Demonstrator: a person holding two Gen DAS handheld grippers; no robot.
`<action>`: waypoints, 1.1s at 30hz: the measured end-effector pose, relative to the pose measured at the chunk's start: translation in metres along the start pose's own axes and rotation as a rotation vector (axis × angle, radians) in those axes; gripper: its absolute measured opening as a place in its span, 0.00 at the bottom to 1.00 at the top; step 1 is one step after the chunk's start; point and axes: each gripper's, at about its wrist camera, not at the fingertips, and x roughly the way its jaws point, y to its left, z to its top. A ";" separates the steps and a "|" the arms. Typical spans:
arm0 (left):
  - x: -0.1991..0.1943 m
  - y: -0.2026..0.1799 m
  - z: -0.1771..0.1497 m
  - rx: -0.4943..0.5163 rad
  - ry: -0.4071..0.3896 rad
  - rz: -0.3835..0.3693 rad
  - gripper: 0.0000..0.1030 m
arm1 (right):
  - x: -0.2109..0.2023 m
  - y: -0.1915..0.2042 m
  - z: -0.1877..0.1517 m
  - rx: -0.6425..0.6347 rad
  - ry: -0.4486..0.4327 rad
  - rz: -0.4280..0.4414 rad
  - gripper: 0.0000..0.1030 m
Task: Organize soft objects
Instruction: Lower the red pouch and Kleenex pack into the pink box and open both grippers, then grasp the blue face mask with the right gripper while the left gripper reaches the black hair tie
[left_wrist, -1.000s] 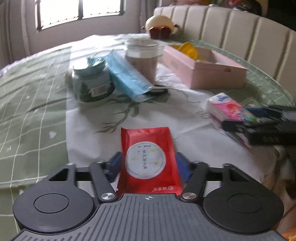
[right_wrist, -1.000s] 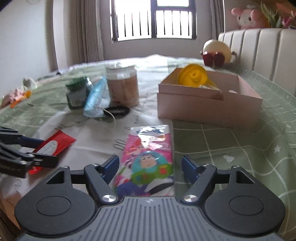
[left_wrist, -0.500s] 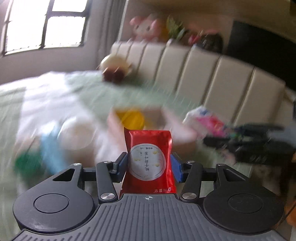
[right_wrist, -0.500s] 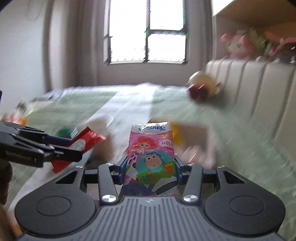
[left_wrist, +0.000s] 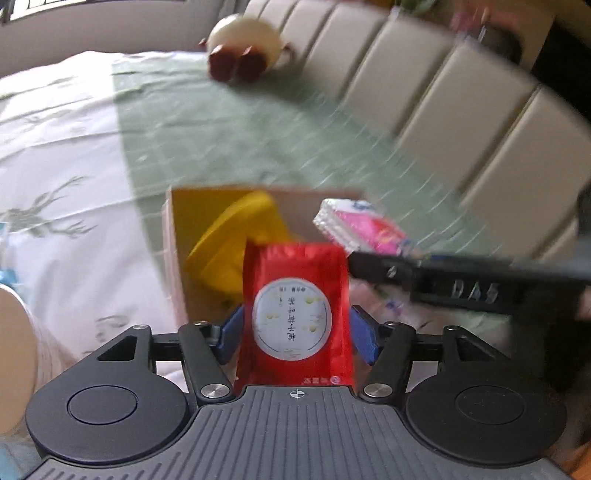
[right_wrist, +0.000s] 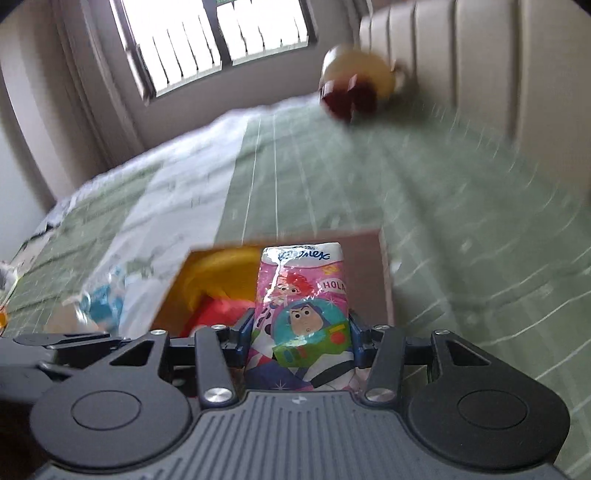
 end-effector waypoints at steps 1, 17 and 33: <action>0.003 -0.004 -0.001 0.038 0.007 0.024 0.62 | 0.007 -0.001 -0.002 0.006 0.019 -0.009 0.50; -0.060 0.015 -0.003 -0.069 -0.281 -0.056 0.63 | -0.057 -0.007 0.020 0.173 -0.128 0.131 0.71; -0.180 0.101 -0.070 -0.276 -0.448 -0.012 0.63 | -0.079 0.025 0.005 0.060 -0.151 -0.070 0.74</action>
